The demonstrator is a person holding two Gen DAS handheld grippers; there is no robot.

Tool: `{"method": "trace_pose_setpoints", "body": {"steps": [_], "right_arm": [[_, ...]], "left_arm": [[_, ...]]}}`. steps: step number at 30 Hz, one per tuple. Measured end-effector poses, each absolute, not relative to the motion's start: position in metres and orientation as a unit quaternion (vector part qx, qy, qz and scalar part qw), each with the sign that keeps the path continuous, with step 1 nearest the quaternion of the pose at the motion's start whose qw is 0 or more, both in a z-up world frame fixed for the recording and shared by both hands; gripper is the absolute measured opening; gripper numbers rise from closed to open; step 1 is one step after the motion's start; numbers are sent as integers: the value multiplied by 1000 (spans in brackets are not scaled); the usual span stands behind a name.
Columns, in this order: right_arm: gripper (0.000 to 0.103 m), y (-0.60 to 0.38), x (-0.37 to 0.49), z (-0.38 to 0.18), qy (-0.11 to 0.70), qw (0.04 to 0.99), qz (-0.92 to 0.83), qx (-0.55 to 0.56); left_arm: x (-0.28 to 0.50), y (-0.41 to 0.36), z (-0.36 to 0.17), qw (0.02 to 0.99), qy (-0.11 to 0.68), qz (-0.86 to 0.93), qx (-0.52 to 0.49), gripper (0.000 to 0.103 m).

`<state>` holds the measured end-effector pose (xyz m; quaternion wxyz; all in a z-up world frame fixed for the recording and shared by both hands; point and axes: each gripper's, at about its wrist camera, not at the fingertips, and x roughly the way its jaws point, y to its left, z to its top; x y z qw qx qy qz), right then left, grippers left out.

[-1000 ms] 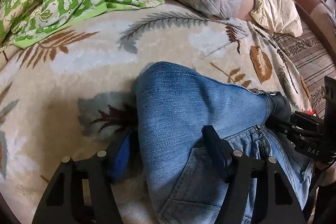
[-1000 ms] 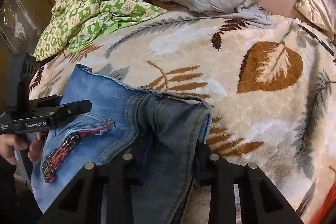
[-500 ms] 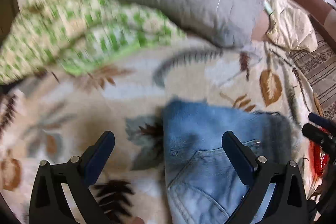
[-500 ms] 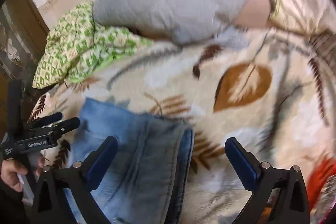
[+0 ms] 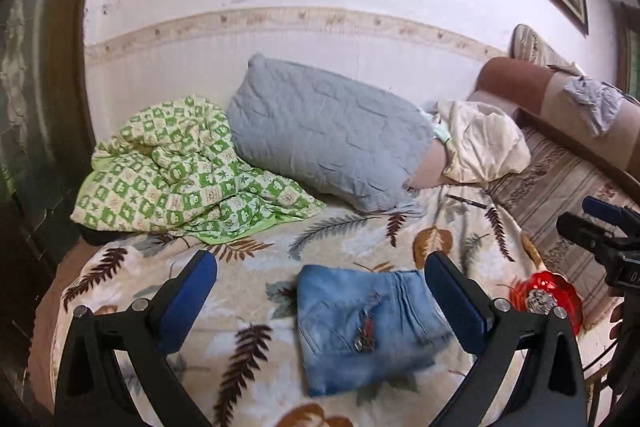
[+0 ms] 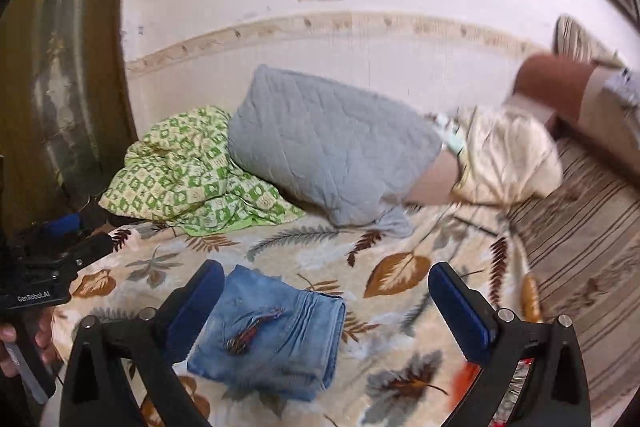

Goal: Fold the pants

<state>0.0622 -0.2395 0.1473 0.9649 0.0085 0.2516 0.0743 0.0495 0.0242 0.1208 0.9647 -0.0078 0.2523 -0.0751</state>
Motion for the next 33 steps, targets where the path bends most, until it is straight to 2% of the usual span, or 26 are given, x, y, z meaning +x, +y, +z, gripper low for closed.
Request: {"method": "trace_pose_setpoints", "body": {"steps": [5, 14, 33], "right_arm": [[103, -238, 3, 124, 238, 970, 51, 19], [103, -239, -19, 16, 351, 933, 27, 79], [103, -236, -27, 21, 341, 938, 31, 58]], "left_arm": [[11, 14, 94, 965, 252, -68, -15, 103], [-7, 9, 9, 940, 341, -31, 6, 103], [-9, 8, 8, 938, 342, -50, -16, 103]]}}
